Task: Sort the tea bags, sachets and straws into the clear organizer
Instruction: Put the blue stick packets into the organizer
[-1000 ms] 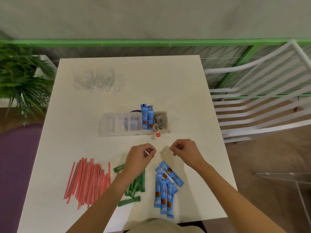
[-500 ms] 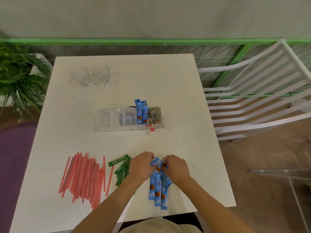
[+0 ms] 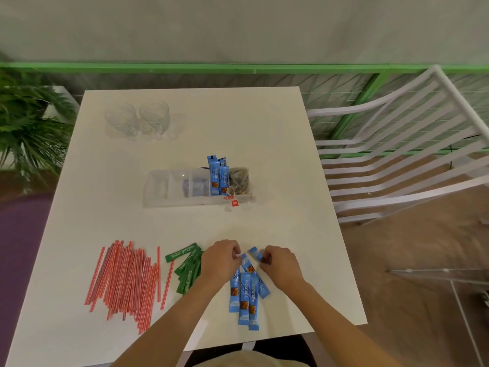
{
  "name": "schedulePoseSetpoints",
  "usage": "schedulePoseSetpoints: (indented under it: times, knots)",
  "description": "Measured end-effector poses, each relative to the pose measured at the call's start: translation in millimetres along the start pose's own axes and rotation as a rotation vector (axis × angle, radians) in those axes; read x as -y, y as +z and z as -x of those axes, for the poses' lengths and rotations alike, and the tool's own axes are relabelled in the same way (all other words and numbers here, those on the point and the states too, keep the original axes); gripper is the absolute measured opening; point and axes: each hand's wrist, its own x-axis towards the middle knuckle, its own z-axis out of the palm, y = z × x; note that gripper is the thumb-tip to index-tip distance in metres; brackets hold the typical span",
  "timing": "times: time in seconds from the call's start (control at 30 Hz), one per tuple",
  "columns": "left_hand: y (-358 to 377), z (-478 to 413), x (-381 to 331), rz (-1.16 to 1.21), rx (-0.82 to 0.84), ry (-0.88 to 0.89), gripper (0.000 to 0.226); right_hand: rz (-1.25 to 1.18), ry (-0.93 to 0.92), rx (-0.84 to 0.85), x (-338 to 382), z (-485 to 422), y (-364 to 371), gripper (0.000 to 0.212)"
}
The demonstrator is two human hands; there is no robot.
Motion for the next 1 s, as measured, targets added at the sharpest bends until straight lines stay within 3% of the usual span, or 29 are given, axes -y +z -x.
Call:
schedulePoseSetpoints:
  times: [0.2,0.33,0.47,0.73,1.0]
  knots:
    - [-1.1,1.2,-3.8,-0.062,-0.018,0.037,0.009,-0.186,0.021,0.035,-6.7,0.3,-1.4,0.008]
    - [-5.7,-4.2,-6.6,-0.007,0.011,0.018,0.01,-0.243,0.005,0.044,-4.2,1.1,-8.2,0.031]
    - [-16.0,-12.4,-7.2,0.085,0.007,0.061,0.008,-0.266,-0.017,0.019,-1.1,-3.6,-19.0,0.01]
    - [-50.6,-27.4,-5.1,0.298,-0.073,0.197,0.003,-0.323,-0.059,-0.039,22.5,-28.3,-51.7,0.009]
    - [-103.0,-48.1,-1.7,0.419,-0.171,0.24,0.013,-0.476,-0.165,-0.047,67.2,-47.9,-92.1,0.009]
